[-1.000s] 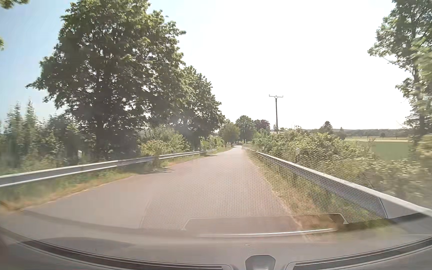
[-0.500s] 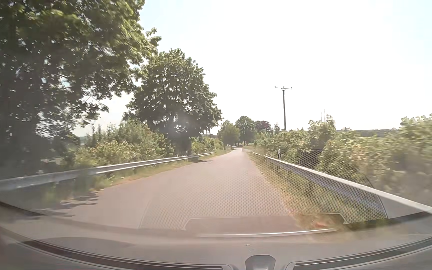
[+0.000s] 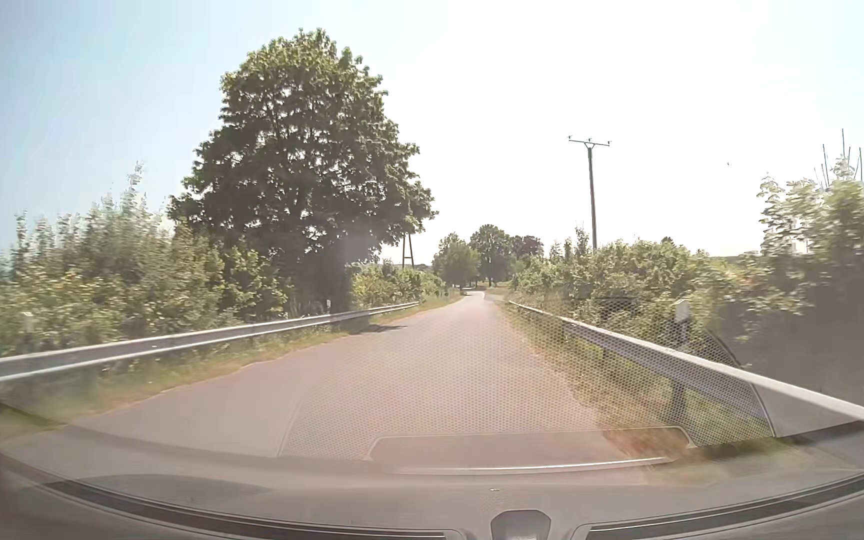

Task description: Follow the waypoints while adhering to traffic rules and regulations

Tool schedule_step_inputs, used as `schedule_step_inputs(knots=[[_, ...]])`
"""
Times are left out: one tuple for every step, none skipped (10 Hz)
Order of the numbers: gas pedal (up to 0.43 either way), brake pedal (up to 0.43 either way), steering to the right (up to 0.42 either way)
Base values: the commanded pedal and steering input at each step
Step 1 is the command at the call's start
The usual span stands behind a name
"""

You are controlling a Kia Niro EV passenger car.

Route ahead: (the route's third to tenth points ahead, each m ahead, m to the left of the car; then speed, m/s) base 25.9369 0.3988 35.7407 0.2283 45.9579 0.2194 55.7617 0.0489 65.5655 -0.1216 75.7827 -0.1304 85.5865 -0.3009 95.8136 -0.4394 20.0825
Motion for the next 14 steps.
schedule_step_inputs(knots=[[0.118, 0.006, 0.003], [0.118, 0.006, 0.004], [0.11, 0.006, 0.004], [0.098, 0.006, 0.005], [0.087, 0.006, 0.006], [0.079, 0.006, 0.006], [0.079, 0.006, 0.006], [0.079, 0.006, 0.006], [0.079, 0.006, 0.006], [0.079, 0.006, 0.006], [0.079, 0.006, 0.006], [0.079, 0.006, 0.006], [0.079, 0.006, 0.005], [0.079, 0.006, 0.005]])
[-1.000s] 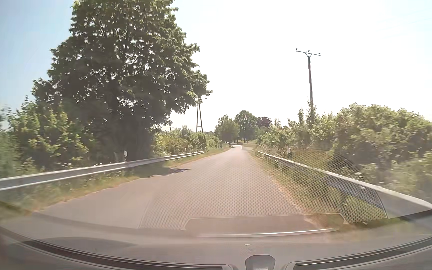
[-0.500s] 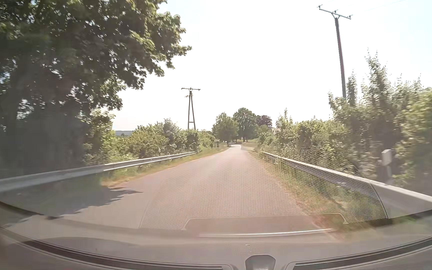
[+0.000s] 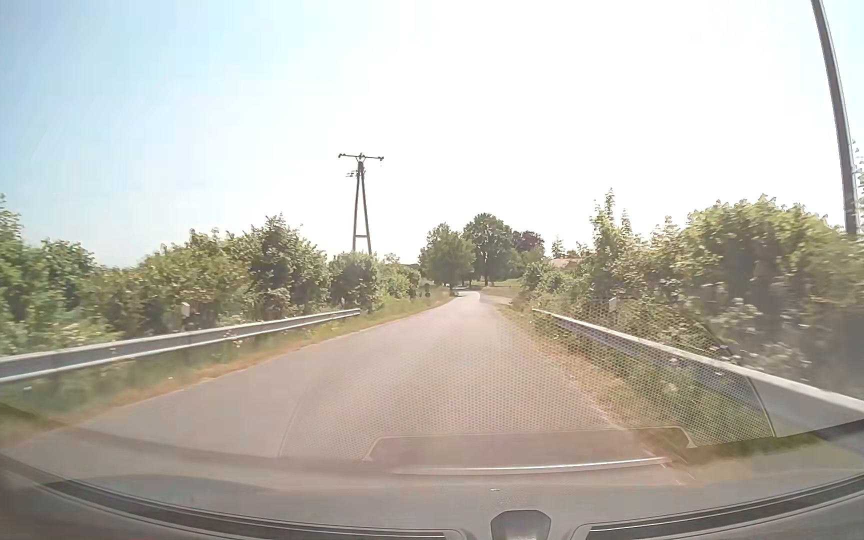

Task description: Follow the waypoints while adhering to traffic rules and regulations

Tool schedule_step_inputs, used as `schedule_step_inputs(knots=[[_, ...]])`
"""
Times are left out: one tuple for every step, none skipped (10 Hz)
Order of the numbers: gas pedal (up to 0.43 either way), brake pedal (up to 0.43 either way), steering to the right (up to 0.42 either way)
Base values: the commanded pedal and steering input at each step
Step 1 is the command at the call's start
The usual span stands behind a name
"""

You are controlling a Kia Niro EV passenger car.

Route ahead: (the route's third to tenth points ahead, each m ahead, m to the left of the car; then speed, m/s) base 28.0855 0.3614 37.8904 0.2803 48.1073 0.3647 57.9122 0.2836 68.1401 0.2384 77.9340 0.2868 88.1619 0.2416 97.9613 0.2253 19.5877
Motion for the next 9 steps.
schedule_step_inputs(knots=[[0.079, 0.006, 0.005], [0.079, 0.006, 0.005], [0.079, 0.006, 0.005], [0.079, 0.006, 0.004], [0.079, 0.006, 0.004], [0.079, 0.006, 0.004], [0.087, 0.006, 0.004], [0.087, 0.006, 0.004], [0.087, 0.006, 0.004]])
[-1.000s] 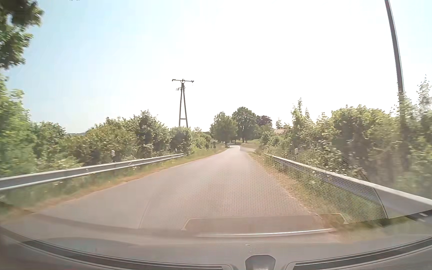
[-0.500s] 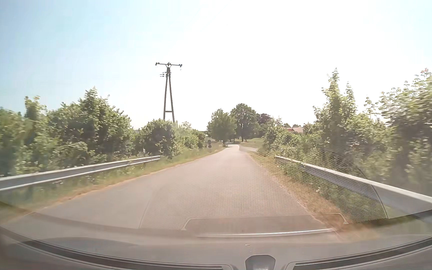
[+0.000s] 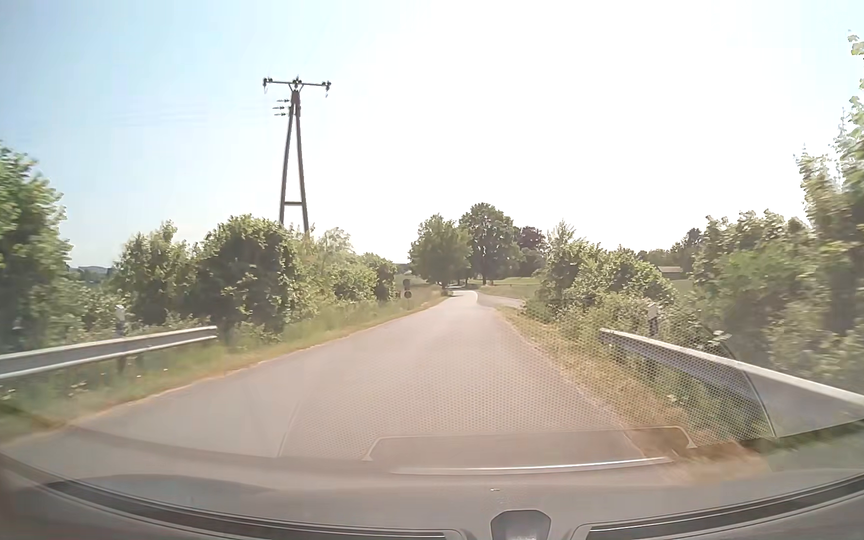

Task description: Follow the waypoints while adhering to traffic rules and regulations

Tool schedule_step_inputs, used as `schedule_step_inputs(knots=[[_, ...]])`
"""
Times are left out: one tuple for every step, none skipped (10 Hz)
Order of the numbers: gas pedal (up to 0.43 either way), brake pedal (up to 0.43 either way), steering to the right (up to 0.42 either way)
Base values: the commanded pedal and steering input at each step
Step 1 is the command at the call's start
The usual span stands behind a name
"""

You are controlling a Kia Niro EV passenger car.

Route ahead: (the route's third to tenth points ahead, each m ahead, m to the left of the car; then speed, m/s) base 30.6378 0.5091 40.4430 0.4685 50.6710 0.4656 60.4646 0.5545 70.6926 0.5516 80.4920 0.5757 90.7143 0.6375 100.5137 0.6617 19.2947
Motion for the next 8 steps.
schedule_step_inputs(knots=[[0.087, 0.006, 0.004], [0.087, 0.006, 0.004], [0.087, 0.006, 0.004], [0.087, 0.006, 0.004], [0.087, 0.006, 0.004], [0.087, 0.006, 0.004], [0.098, 0.006, 0.004], [0.11, 0.006, 0.004]])
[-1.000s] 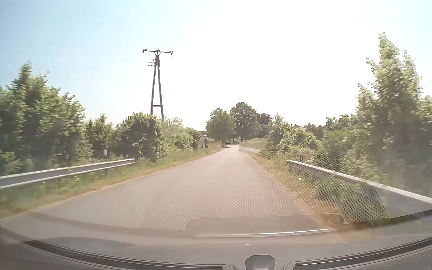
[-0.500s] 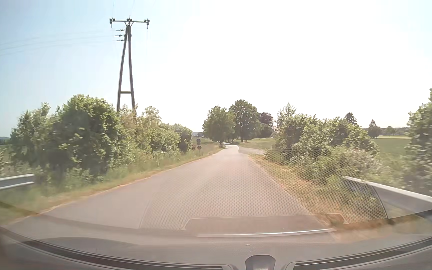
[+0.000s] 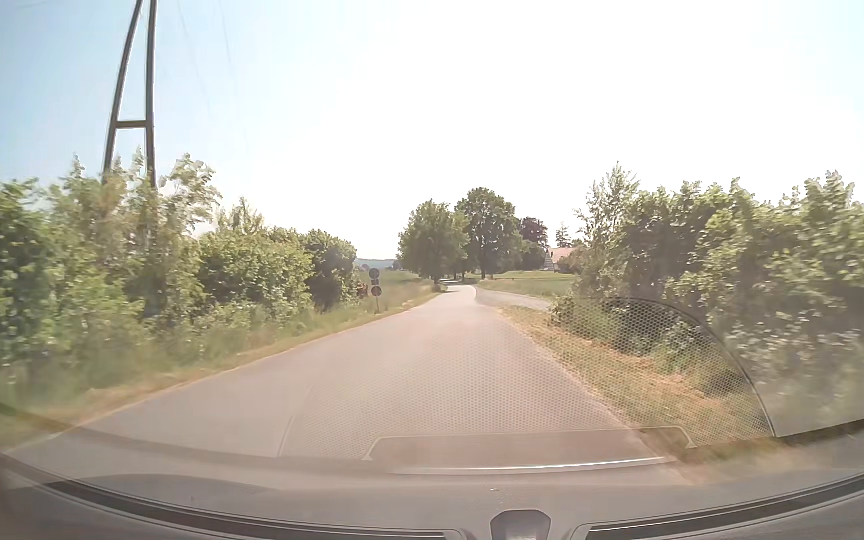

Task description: Follow the waypoints while adhering to traffic rules and regulations

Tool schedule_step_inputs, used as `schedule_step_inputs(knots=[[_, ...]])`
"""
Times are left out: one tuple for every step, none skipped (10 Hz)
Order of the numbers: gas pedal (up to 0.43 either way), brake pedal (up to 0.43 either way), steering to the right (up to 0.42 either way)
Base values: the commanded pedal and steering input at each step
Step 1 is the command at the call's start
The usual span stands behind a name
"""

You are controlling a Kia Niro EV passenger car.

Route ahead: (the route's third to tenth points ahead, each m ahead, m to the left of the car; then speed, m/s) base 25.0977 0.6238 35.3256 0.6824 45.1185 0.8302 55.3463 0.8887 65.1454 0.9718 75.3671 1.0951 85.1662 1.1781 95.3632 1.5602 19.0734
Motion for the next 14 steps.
schedule_step_inputs(knots=[[0.13, 0.006, 0.004], [0.13, 0.006, 0.004], [0.13, 0.006, 0.003], [0.13, 0.006, 0.003], [0.13, 0.006, 0.003], [0.13, 0.006, 0.003], [0.13, 0.006, 0.003], [0.13, 0.006, 0.003], [0.13, 0.006, 0.002], [0.13, 0.006, 0.0], [0.13, 0.006, -0.001], [0.13, 0.006, -0.002], [0.13, 0.006, -0.004], [0.13, 0.006, -0.008]])
